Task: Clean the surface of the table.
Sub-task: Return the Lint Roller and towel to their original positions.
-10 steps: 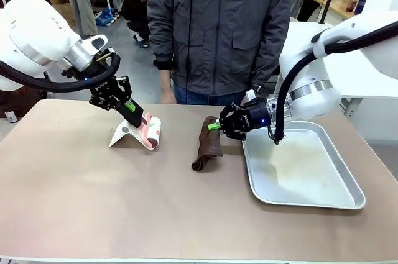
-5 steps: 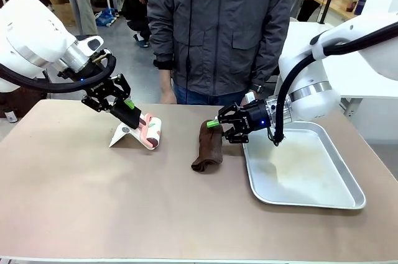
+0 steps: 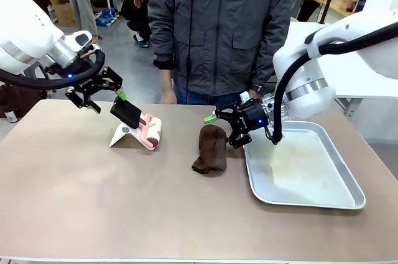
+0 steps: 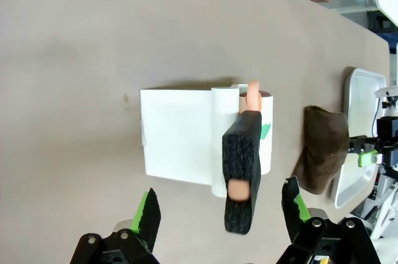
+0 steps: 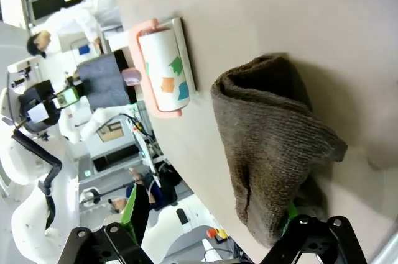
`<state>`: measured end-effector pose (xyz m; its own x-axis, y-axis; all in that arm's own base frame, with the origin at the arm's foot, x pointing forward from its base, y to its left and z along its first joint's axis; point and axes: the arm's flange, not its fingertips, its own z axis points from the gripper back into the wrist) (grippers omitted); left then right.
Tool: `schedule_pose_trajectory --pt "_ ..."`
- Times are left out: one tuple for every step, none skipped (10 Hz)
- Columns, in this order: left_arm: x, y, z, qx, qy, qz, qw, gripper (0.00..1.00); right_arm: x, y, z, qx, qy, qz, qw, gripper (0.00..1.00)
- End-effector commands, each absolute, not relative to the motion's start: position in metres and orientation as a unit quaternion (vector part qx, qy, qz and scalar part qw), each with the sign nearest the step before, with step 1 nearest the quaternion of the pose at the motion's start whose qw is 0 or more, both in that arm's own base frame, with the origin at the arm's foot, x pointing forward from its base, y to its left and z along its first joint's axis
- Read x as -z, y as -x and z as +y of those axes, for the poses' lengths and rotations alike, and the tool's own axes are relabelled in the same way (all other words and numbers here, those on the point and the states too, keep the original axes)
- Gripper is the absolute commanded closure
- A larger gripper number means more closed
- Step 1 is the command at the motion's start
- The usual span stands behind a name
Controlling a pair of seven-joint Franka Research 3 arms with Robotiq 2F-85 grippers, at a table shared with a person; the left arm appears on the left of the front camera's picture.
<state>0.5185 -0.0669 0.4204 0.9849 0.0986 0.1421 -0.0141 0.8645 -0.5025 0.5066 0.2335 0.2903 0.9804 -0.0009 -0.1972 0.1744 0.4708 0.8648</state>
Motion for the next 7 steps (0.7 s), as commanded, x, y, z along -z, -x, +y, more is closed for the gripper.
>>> schedule_pose_trajectory --pt "-0.432 -0.491 -0.058 -0.026 0.257 -0.085 0.962 0.0 -0.31 -0.517 0.26 0.047 -0.447 0.111 0.887 0.0" --pt "-0.436 -0.478 -0.054 -0.022 0.264 -0.085 0.96 0.0 -0.317 -0.522 0.268 0.059 -0.4 0.106 0.909 0.0" --pt "-0.44 -0.463 -0.048 -0.011 0.279 -0.077 0.957 0.0 -0.326 -0.525 0.273 0.072 -0.353 0.102 0.927 0.0" --pt "-0.448 -0.44 -0.042 0.011 0.308 -0.063 0.949 0.0 -0.34 -0.525 0.273 0.079 -0.312 0.094 0.942 0.0" --pt "-0.456 -0.417 -0.036 0.03 0.33 -0.062 0.942 0.0 -0.357 -0.524 0.268 0.085 -0.297 0.078 0.948 0.0" --pt "-0.465 -0.391 -0.032 0.037 0.363 -0.065 0.929 0.0 -0.373 -0.517 0.26 0.085 -0.293 0.076 0.949 0.0" --pt "-0.468 -0.367 -0.033 0.039 0.396 -0.076 0.914 0.0 -0.384 -0.511 0.254 0.094 -0.296 0.069 0.948 0.0"
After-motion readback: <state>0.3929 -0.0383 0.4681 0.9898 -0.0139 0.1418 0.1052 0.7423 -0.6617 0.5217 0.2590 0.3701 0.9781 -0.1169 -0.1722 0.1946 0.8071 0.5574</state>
